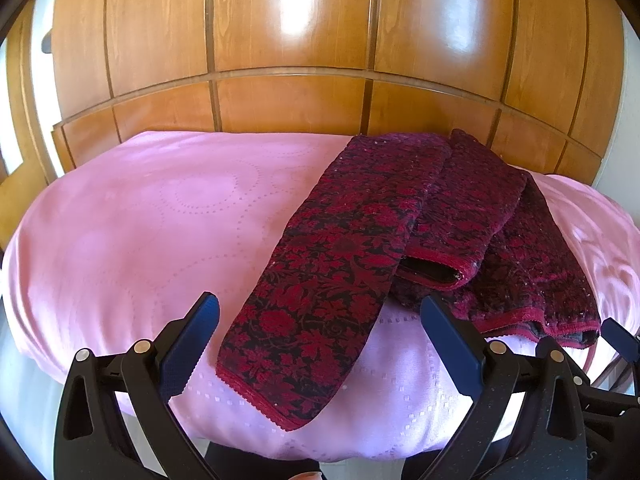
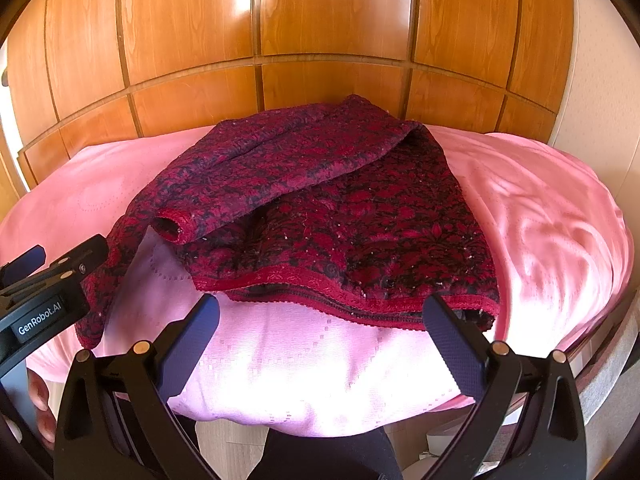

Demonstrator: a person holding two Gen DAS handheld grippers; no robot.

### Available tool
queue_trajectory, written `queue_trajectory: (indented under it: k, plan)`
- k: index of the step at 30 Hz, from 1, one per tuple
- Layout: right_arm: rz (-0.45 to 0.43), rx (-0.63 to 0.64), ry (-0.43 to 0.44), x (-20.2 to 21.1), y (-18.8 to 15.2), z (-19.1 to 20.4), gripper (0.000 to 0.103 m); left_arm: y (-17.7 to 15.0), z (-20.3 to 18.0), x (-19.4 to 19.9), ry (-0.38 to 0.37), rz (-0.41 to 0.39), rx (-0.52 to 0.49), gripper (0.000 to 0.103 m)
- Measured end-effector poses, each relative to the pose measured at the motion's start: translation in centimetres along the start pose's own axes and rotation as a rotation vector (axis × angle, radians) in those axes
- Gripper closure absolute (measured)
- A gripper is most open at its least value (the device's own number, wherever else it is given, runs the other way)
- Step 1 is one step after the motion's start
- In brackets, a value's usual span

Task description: Fold small clothes

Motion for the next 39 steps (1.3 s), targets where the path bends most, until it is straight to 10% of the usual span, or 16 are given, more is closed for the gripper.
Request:
queue_trajectory:
  k: [13, 22, 28, 32, 39]
  plan:
    - [0.025, -0.060, 0.118, -0.5, 0.5, -0.7, 0.002, 1.4, -0.3, -1.1, 0.000, 0.005, -0.107, 0.003]
    - [0.146, -0.229, 0.463, -3.2, 5.0, 0.9, 0.043, -0.8, -1.6, -3.1, -0.073, 0.066, -0.225, 0.006]
    - [0.250, -0.237, 0.508, -8.5, 7.8, 3.6, 0.046, -1.5, 0.7, -6.0, -0.056, 0.149, -0.145, 0.039]
    - [0.283, -0.202, 0.504, -10.7, 9.0, 5.4, 0.075, -1.0, 1.7, -6.5, -0.102, 0.174, -0.089, 0.081]
    - [0.023, -0.032, 0.319, -5.6, 14.4, 1.8, 0.093, 5.4, 6.9, -5.5, -0.105, 0.073, 0.079, 0.090]
Point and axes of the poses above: each gripper's, at about its wrist camera, not at the fingertips, and x roughly against the way its jaws point, z to its left, y to its top, the point moved 9 cm from there along -x, roughly the way its jaws point, and after that the axes turned 6 degrees about z, right-handed, at the moved point
